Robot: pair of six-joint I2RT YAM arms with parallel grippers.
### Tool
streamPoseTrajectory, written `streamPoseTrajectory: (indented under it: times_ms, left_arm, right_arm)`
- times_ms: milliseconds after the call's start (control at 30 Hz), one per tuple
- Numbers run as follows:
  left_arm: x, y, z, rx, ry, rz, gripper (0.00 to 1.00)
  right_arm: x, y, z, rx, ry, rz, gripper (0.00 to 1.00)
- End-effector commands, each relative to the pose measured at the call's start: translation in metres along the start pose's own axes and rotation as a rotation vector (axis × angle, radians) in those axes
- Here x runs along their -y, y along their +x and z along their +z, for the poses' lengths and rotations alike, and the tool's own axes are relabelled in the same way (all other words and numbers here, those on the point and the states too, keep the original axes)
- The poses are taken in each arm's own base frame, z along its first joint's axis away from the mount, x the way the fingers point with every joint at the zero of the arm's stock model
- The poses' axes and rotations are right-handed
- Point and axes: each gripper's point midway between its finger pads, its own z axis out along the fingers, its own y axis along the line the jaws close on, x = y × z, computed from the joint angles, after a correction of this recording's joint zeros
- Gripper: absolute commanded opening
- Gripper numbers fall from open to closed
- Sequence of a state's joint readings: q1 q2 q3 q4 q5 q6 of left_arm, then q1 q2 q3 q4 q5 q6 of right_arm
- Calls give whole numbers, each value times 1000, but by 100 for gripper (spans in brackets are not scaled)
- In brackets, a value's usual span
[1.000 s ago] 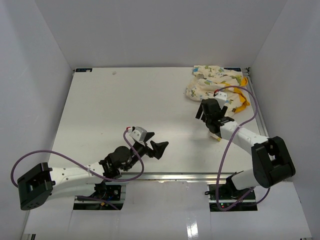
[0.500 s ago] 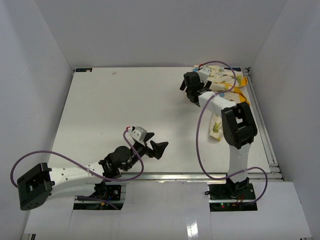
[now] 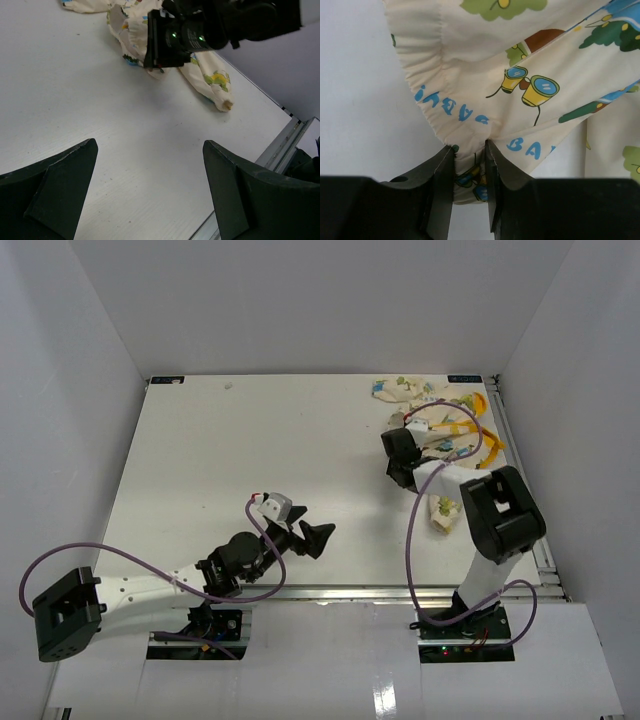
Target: Zip up the jacket
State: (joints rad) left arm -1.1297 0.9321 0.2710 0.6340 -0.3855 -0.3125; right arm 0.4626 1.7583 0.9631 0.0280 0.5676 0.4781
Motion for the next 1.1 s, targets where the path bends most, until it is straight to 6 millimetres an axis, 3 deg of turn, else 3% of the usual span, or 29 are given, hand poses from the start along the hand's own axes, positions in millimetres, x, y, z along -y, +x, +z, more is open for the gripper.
streamPoseTrajectory:
  times_ms: [0, 67, 133, 233, 333, 433, 467, 533, 600, 700, 833, 1067]
  left_arm:
    - [-4, -30, -3, 83, -39, -21, 97]
    - [-13, -36, -5, 111, -91, -29, 98]
    - [-17, -36, -4, 108, -119, -32, 98]
    - [-17, -40, 5, 83, -150, -40, 98]
    - [-7, -35, 24, 14, -119, -35, 98]
    - [-10, -7, 56, -135, -100, -61, 98]
    - [-17, -1, 68, -181, -94, -82, 98]
    - [-11, -2, 86, -230, -45, -103, 98]
    - [-10, 11, 106, -294, 4, -78, 98]
    - [-16, 39, 133, -373, -5, -31, 97]
    - [-14, 31, 164, -350, 2, -5, 95]
    - [-23, 50, 216, -397, 38, -17, 91]
  right_arm:
    - [1, 41, -50, 5, -129, -63, 33]
    - [15, 70, -77, 14, -167, -23, 33]
    - [21, 75, -100, 56, -223, 41, 34]
    - [49, 108, -116, 50, -232, 123, 37]
    - [55, 96, -139, 140, -327, 237, 45]
    - [56, 80, -156, 201, -382, 295, 64]
    - [58, 73, -160, 225, -388, 313, 67]
    - [59, 58, -169, 263, -400, 333, 70]
    - [61, 47, -173, 280, -379, 337, 71]
    - [60, 41, -171, 268, -340, 315, 75]
    - [60, 39, -162, 239, -271, 297, 78]
    - [60, 43, -156, 221, -255, 311, 80]
